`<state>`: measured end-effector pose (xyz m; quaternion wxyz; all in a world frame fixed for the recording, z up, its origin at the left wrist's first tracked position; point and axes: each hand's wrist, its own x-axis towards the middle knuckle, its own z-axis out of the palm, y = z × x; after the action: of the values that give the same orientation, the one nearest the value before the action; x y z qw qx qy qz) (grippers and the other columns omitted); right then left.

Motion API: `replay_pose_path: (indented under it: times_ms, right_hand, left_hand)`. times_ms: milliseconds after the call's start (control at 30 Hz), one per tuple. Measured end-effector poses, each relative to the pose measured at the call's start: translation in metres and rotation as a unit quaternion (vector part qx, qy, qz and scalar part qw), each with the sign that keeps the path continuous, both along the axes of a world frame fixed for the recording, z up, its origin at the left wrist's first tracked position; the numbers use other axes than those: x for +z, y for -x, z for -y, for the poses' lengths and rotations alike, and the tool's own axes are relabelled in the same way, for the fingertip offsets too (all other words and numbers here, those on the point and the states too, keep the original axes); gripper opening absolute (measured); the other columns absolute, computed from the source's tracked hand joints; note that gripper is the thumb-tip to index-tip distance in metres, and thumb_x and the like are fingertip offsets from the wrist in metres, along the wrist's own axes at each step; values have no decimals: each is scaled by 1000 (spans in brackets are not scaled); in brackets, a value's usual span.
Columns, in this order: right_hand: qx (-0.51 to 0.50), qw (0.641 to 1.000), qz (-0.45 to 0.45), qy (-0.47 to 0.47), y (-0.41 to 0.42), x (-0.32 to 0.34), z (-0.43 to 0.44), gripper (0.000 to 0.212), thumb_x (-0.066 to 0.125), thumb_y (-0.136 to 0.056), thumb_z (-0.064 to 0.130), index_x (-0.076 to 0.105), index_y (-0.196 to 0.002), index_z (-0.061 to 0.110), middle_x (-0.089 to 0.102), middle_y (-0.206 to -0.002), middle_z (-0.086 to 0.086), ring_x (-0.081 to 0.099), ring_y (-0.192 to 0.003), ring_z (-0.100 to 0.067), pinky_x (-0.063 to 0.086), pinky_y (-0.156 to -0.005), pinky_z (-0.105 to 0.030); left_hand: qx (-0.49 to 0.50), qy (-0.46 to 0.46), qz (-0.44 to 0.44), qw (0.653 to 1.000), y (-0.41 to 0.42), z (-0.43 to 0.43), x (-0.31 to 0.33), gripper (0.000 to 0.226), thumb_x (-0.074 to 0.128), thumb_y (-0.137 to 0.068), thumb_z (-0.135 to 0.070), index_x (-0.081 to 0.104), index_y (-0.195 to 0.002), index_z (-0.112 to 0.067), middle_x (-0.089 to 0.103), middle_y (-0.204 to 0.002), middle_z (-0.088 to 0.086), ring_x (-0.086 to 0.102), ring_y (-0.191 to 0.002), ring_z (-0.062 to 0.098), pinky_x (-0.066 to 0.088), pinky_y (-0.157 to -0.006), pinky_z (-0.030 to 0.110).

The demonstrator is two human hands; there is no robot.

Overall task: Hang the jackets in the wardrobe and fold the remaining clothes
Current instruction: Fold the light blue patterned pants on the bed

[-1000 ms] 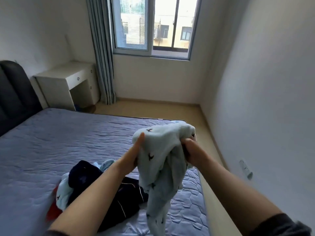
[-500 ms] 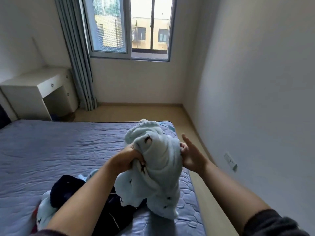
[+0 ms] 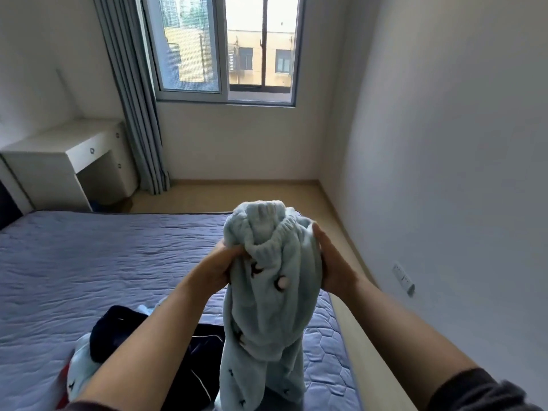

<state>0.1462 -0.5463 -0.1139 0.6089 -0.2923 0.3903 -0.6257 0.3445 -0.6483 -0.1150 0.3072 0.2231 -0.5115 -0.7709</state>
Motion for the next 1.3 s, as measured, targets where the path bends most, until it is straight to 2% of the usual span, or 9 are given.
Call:
replay_pose_path:
  times_ms: [133,267,400,533,667,800,1000,1167,1300]
  right_hand:
    - [44,996,-79,-21,3,0,-3,37,51,-97,32,57,-127,11,65,-119,-13,65,-104,-22,55,-82,-33]
    - [-38,998,-39,37,13,14,-1,6,64,-81,19,61,-79,15,64,-86,-9,61,-76,-19,51,-68,-30]
    - [21,996,-70,-48,18,11,-2,31,65,-84,13,51,-110,21,62,-99,-9,64,-68,-20,57,-62,-30]
    - [90,973,-200,-79,5,-8,-2,28,56,-89,-5,59,-112,9,65,-91,-14,66,-72,-19,58,-69,-30]
    - [-65,896,-421,-123,15,-5,0,11,53,-86,5,61,-94,3,58,-87,-12,53,-81,-19,45,-71,-32]
    - [-90,842,-506,-166,44,11,-10,9,52,-84,5,58,-91,4,54,-84,-11,52,-75,-20,47,-60,-32]
    - [-38,774,-581,-249,93,49,-38,14,44,-84,3,55,-89,10,59,-83,-11,63,-68,-22,59,-60,-37]
    - [-27,752,-616,-233,111,100,-40,15,43,-86,1,55,-89,10,62,-84,-12,64,-68,-21,57,-56,-31]
    - [4,791,-593,-148,117,131,-41,30,44,-85,-8,50,-103,14,55,-99,-10,58,-74,-21,52,-53,-27]
  left_hand:
    - [-35,72,18,997,12,-10,7,48,78,-74,-21,61,-116,-8,71,-107,14,69,-96,22,55,-74,26]
    - [148,91,72,982,17,-7,6,30,70,-68,-11,63,-97,-10,70,-87,9,66,-77,20,54,-64,28]
    - [173,123,105,971,23,-8,9,12,55,-69,-3,61,-77,-10,64,-68,2,59,-63,14,51,-58,24]
    - [199,112,98,969,32,-12,11,11,49,-69,-15,57,-76,-13,58,-65,0,54,-59,12,49,-53,24]
    - [219,163,137,952,24,-2,10,22,67,-79,-29,56,-96,-19,63,-81,-5,58,-73,9,49,-58,16]
    - [263,257,320,873,-7,20,5,32,54,-62,-38,58,-90,-22,64,-87,3,57,-84,24,48,-73,34]
    - [244,291,554,741,-59,58,25,16,54,-75,-20,65,-87,-18,67,-99,17,56,-85,30,46,-72,31]
    - [188,295,523,777,-57,68,73,17,50,-76,-2,64,-77,-11,63,-79,14,59,-68,25,49,-46,25]
    - [121,369,447,806,-53,64,107,20,50,-76,8,53,-84,-10,52,-73,10,45,-53,19,37,-39,22]
